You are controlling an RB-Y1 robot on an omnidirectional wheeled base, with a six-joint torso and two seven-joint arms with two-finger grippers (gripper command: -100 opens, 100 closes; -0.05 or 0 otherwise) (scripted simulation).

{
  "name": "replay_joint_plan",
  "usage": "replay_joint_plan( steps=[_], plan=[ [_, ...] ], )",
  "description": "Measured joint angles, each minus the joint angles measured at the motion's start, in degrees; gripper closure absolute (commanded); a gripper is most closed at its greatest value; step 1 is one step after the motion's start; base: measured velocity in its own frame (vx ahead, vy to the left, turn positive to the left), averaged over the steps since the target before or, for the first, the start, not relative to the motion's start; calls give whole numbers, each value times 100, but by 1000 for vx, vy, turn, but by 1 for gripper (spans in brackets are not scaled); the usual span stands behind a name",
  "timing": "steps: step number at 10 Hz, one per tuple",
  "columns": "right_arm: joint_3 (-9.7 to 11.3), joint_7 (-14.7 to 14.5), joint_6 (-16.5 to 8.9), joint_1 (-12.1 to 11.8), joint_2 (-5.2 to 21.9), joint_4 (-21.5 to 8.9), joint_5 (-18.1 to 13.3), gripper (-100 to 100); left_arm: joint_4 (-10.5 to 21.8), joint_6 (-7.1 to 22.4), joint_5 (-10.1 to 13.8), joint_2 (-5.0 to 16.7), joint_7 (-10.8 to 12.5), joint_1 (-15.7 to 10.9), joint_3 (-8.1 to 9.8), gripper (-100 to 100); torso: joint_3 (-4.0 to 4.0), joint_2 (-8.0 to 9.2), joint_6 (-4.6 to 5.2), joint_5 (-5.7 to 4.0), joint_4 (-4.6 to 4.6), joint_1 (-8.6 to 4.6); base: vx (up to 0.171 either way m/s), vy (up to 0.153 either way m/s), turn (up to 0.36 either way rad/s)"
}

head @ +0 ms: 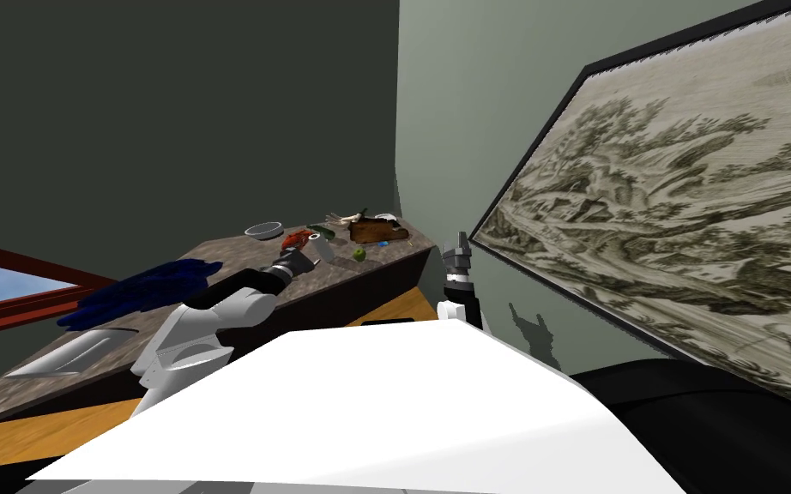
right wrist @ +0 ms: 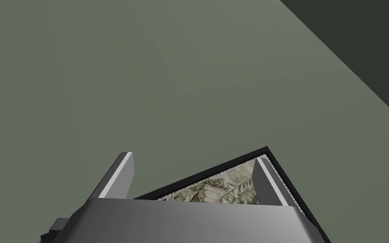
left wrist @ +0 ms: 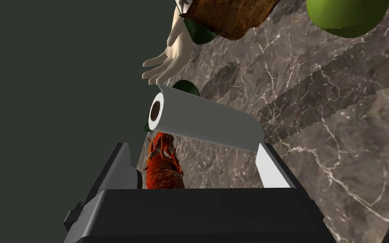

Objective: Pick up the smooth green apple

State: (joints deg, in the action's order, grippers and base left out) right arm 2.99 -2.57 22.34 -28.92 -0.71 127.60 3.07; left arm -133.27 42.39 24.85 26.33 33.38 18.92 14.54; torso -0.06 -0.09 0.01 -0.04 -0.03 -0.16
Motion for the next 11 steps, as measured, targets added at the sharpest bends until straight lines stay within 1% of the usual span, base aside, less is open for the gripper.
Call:
replay_joint_plan(
  steps=[1,2,3,4,5,6,7,8,9,10,11],
  plan=[
    [0,0,0,0,0,0,0,0,37,196,47,32,133,-52,63,-100,-2,-3,1,-1,0,-9,32,-62,-13],
    [0,0,0,0,0,0,0,0,40,390,58,31,227,-60,88,-100,-2,-3,0,-2,-1,-7,16,-24,5],
    [0,0,0,0,0,0,0,0,113,484,119,70,238,-49,112,-100,0,1,0,1,0,6,34,-46,-44],
    [0,0,0,0,0,0,0,0,151,637,166,102,340,-96,175,-100,-2,-4,1,0,0,0,32,-42,-21],
    [0,0,0,0,0,0,0,0,168,798,167,93,425,-108,193,-100,-2,-3,0,0,-1,1,10,-17,4],
    [0,0,0,0,0,0,0,0,180,918,175,95,450,-108,199,-100,2,3,0,2,0,9,22,-44,-42],
    [0,0,0,0,0,0,0,0,215,1078,220,124,555,-150,264,-100,1,1,1,1,0,2,26,-51,-27],
    [0,0,0,0,0,0,0,0,230,1257,207,114,647,-184,277,-100,0,0,0,0,0,-2,16,-26,-1],
    [0,0,0,0,0,0,0,0,253,1360,220,115,668,-174,284,-100,1,3,-1,1,0,6,39,-45,-61],
    [0,0,0,0,0,0,0,0,287,1501,305,159,760,-183,377,-100,-2,-4,1,0,0,1,36,-41,-25],
    [0,0,0,0,0,0,0,0,284,1688,338,180,853,-205,427,-100,-2,-3,0,0,-1,2,14,-21,6]
  ],
)
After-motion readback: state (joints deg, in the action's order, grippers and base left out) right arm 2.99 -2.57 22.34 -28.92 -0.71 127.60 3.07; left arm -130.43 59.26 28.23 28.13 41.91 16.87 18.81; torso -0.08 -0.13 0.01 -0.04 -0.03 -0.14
